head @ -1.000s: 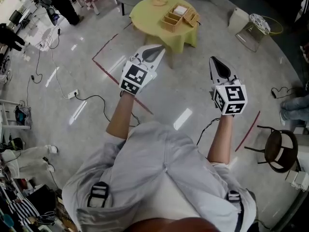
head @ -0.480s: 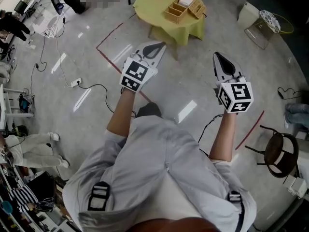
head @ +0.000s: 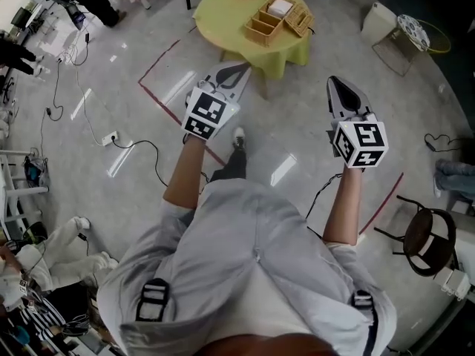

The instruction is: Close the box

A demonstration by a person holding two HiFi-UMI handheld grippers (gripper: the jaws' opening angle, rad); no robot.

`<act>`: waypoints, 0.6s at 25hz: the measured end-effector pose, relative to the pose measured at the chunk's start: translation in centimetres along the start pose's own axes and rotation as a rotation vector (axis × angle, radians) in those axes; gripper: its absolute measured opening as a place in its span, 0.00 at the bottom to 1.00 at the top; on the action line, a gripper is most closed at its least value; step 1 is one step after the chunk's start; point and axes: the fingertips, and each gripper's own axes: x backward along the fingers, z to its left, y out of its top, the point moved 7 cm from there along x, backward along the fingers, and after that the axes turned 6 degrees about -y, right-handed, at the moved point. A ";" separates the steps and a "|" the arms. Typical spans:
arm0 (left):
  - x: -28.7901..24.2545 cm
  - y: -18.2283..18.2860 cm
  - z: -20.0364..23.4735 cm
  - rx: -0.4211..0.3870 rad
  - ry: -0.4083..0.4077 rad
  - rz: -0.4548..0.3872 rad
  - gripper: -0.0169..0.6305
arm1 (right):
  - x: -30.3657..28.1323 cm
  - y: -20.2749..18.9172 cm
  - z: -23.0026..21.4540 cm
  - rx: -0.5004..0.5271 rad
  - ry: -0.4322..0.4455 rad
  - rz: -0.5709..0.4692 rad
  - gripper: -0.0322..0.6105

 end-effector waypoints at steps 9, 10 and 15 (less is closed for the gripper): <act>-8.2 0.5 11.8 0.001 -0.051 -0.013 0.07 | -12.7 2.6 -3.5 -0.028 -0.013 0.025 0.09; -9.0 0.5 13.0 -0.001 -0.058 -0.013 0.07 | -14.0 2.8 -3.8 -0.032 -0.014 0.031 0.09; -12.4 -0.3 18.1 0.013 -0.082 -0.012 0.07 | -19.4 3.4 -4.8 -0.045 -0.013 0.054 0.08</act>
